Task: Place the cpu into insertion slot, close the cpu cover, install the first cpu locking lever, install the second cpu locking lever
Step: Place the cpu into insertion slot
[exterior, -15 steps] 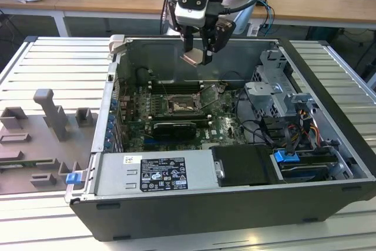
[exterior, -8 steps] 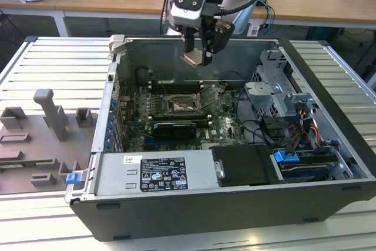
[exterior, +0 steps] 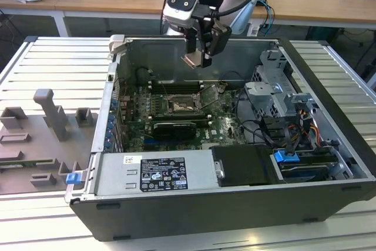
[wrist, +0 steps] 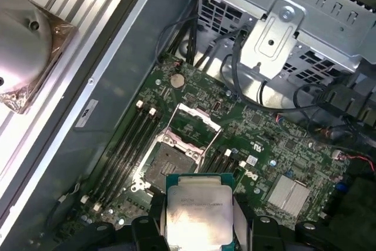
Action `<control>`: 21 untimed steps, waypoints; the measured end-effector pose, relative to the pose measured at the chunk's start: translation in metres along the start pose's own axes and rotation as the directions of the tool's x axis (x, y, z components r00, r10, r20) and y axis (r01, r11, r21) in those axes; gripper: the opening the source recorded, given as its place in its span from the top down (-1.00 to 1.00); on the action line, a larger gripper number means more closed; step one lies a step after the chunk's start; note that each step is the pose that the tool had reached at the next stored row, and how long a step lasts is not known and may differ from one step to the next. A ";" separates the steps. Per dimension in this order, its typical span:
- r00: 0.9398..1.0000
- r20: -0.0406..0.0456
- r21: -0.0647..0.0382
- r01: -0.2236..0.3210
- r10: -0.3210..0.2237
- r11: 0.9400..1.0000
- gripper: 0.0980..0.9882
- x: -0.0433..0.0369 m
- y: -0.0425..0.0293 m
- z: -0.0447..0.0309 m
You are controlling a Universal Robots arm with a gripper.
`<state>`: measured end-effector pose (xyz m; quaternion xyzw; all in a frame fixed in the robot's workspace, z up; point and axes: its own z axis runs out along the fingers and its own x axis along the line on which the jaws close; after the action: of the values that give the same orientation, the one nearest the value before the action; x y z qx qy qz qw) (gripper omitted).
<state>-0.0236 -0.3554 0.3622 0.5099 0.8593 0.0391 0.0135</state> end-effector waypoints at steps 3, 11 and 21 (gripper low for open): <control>1.000 0.001 0.000 -0.015 0.015 1.000 0.00 0.0000 -0.0001 0.0016; 1.000 0.002 0.000 -0.020 0.020 1.000 0.00 -0.0001 -0.0007 0.0087; 0.999 0.004 -0.001 -0.049 0.049 0.999 0.00 -0.0002 -0.0010 0.0129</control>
<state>-0.0236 -0.3554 0.3493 0.5310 0.8463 0.0386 0.0143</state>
